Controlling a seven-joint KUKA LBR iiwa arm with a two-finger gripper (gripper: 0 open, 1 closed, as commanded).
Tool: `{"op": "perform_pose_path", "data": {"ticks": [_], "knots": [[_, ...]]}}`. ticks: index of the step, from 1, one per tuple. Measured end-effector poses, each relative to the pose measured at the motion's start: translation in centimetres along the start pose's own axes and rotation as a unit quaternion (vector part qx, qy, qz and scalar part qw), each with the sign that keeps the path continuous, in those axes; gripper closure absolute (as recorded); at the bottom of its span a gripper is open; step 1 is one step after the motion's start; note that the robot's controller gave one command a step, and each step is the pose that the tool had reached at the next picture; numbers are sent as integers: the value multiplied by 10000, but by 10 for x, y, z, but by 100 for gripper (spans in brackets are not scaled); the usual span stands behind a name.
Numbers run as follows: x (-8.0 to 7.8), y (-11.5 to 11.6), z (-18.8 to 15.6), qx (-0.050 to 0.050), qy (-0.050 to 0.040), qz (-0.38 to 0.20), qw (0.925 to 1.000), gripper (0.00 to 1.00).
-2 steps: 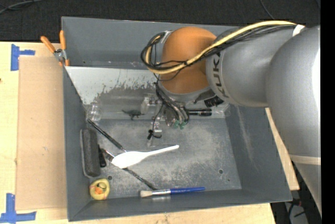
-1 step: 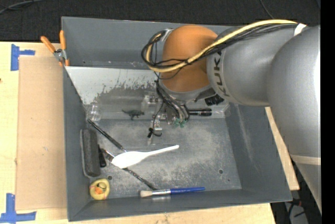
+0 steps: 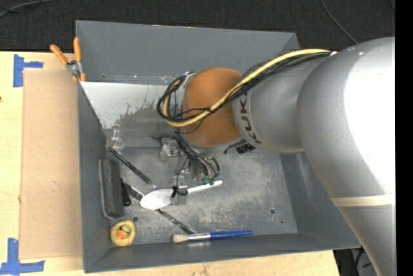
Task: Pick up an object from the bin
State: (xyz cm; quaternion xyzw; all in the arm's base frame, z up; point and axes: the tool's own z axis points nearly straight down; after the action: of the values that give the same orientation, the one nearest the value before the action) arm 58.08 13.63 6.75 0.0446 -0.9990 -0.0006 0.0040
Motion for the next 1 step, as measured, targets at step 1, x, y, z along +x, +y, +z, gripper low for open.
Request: {"op": "perform_pose_path", "data": {"ticks": [1], "knots": [[5,-8,-65,-2,-99,47,9999,0]]}}
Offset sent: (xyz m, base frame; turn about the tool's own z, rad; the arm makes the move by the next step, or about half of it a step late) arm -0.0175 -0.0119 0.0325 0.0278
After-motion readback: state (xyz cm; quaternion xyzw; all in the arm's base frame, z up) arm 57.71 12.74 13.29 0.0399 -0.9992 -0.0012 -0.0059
